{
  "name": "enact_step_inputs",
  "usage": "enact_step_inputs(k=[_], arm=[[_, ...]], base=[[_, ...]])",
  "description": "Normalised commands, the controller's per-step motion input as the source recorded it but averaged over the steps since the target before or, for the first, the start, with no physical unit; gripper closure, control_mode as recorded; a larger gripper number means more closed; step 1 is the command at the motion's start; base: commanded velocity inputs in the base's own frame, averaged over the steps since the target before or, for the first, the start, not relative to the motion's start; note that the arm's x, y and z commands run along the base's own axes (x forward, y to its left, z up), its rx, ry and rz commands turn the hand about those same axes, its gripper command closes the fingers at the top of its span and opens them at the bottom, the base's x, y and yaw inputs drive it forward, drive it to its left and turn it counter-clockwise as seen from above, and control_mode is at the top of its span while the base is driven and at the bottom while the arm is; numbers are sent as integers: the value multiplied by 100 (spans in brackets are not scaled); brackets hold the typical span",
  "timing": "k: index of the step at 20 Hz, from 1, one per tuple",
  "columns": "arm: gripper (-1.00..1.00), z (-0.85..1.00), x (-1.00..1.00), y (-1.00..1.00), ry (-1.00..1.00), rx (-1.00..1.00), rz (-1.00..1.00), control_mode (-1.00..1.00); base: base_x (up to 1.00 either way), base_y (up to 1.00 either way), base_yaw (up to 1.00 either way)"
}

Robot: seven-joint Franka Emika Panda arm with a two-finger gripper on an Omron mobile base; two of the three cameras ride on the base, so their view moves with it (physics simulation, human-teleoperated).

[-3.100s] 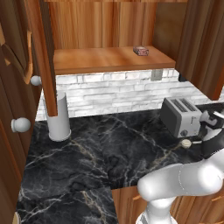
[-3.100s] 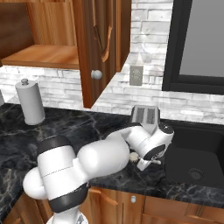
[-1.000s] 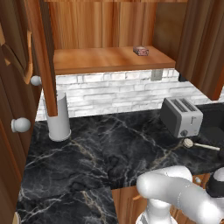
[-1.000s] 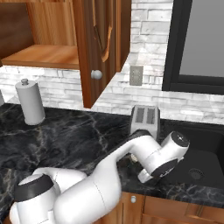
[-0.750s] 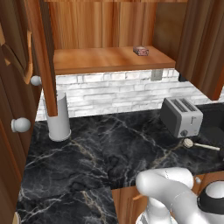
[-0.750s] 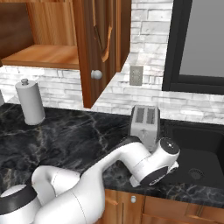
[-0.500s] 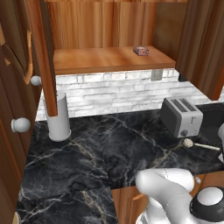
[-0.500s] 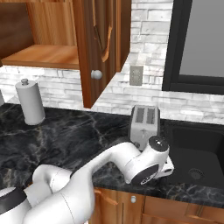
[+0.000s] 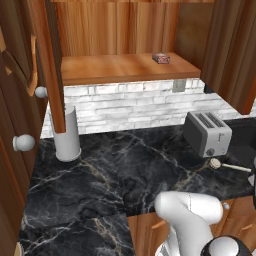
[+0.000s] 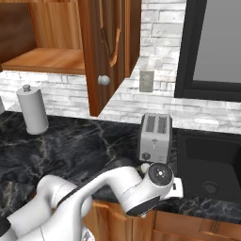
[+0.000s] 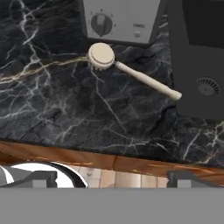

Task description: Locate and retrieve the dish brush and bar soap from the cabinet. Place them next to the sink.

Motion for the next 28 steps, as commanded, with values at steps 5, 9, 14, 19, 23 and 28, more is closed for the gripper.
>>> enact_step_inputs(k=[5, 9, 14, 19, 23, 28], arm=[[-100, 6, -16, 32, 2, -1, -10, -100], [-100, 12, -17, 36, 10, -1, -24, -100], [-100, 14, -24, 40, 3, -2, -20, -100], [-100, 1, -25, 58, -11, 0, -7, -100], [-100, 0, -30, 68, -8, 0, 0, -100], [-100, 10, -22, 68, -3, -1, 0, -100]], base=[[0, 0, 0], [0, 0, 0], [0, 0, 0], [0, 0, 0], [0, 0, 0], [0, 0, 0]])
